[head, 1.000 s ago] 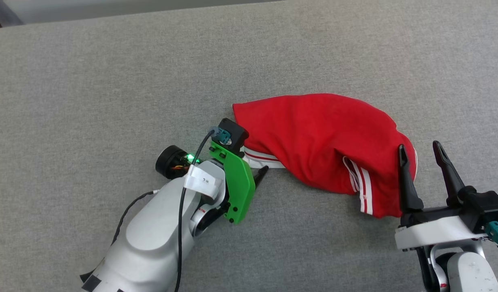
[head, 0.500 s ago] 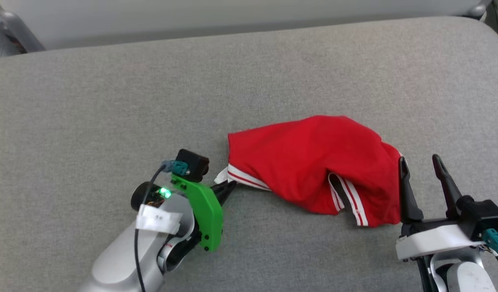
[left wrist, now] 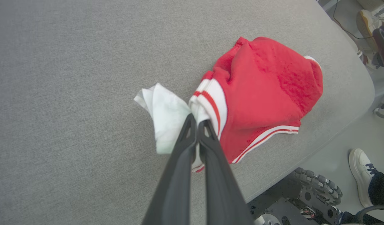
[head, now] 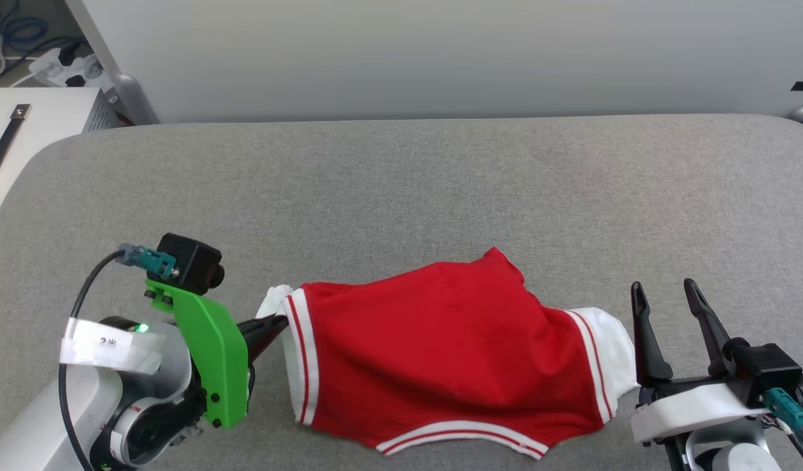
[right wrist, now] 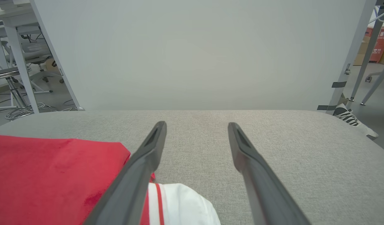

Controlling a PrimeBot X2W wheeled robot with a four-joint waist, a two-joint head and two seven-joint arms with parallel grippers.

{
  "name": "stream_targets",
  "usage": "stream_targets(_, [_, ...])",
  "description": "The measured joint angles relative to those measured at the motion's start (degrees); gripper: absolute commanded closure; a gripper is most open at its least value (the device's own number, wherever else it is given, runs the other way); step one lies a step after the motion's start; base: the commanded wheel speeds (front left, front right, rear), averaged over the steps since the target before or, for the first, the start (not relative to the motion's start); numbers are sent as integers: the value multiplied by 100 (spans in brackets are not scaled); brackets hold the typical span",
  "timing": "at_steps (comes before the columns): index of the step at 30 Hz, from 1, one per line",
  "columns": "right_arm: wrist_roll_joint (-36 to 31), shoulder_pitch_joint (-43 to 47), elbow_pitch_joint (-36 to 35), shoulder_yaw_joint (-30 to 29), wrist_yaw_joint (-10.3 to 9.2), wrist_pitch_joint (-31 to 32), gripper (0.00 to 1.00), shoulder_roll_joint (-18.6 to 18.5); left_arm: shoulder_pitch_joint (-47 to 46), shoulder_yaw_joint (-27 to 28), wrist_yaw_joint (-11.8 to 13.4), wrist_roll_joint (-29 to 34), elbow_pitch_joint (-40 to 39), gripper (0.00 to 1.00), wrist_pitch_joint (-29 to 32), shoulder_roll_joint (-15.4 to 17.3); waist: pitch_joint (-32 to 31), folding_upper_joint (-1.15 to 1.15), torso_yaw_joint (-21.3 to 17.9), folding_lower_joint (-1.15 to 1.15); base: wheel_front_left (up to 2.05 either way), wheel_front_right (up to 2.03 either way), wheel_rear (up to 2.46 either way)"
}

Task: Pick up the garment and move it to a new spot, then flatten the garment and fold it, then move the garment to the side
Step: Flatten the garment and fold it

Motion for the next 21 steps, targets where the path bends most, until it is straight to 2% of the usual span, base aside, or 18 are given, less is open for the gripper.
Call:
stream_targets(5, [41,-69,-1,68,0,-1,0,0,-72,-82,136,29,364,100,385,116,106,0,-41,0,0,0,0])
stream_targets(7, [52,-211,-5,111,0,0,0,2,-440,-136,149,147,1028,100,378,-5,297,0,-152,0,0,0,0])
stream_targets(14, [54,-398,-30,115,0,0,0,-1,-1183,-396,-209,602,2254,100,151,-289,733,0,-420,1,0,0,0])
stream_targets(20, [54,-495,-55,126,0,0,0,1,-1620,-479,-533,827,3279,100,-338,-616,1045,0,-608,1,0,0,0])
stream_targets(21, [54,-497,-55,122,0,0,0,-1,-1678,-498,-578,850,3423,43,-430,-684,1085,0,-633,1,0,0,0])
